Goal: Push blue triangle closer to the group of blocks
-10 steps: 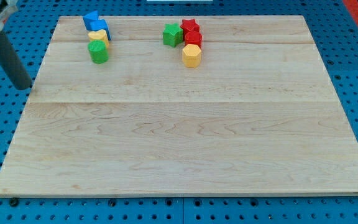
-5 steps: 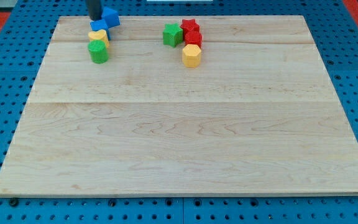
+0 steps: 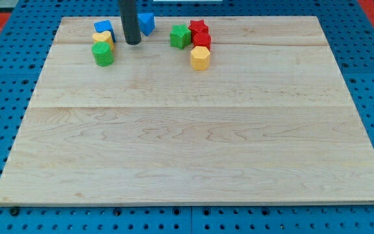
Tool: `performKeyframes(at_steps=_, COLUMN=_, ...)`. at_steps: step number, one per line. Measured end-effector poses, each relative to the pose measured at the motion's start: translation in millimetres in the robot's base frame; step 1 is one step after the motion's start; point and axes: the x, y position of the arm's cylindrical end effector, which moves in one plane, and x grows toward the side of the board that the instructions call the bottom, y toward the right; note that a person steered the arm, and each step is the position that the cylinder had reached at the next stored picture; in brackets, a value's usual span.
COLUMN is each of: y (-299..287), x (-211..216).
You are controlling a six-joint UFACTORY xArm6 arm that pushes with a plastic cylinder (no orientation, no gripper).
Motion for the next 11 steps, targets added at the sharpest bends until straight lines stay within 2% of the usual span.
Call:
performKeyframes(at_steps=1, y=-13, x=-45)
performKeyframes(at_steps=2, y=-22, x=-62)
performKeyframes(at_steps=3, y=12, x=-62)
performKeyframes(at_steps=4, y=70, x=-45)
performKeyframes(at_steps=5, y=81, x=-17)
performKeyframes(at_steps=9, y=78, x=-14)
performKeyframes(at_steps=11, y=38, x=-47)
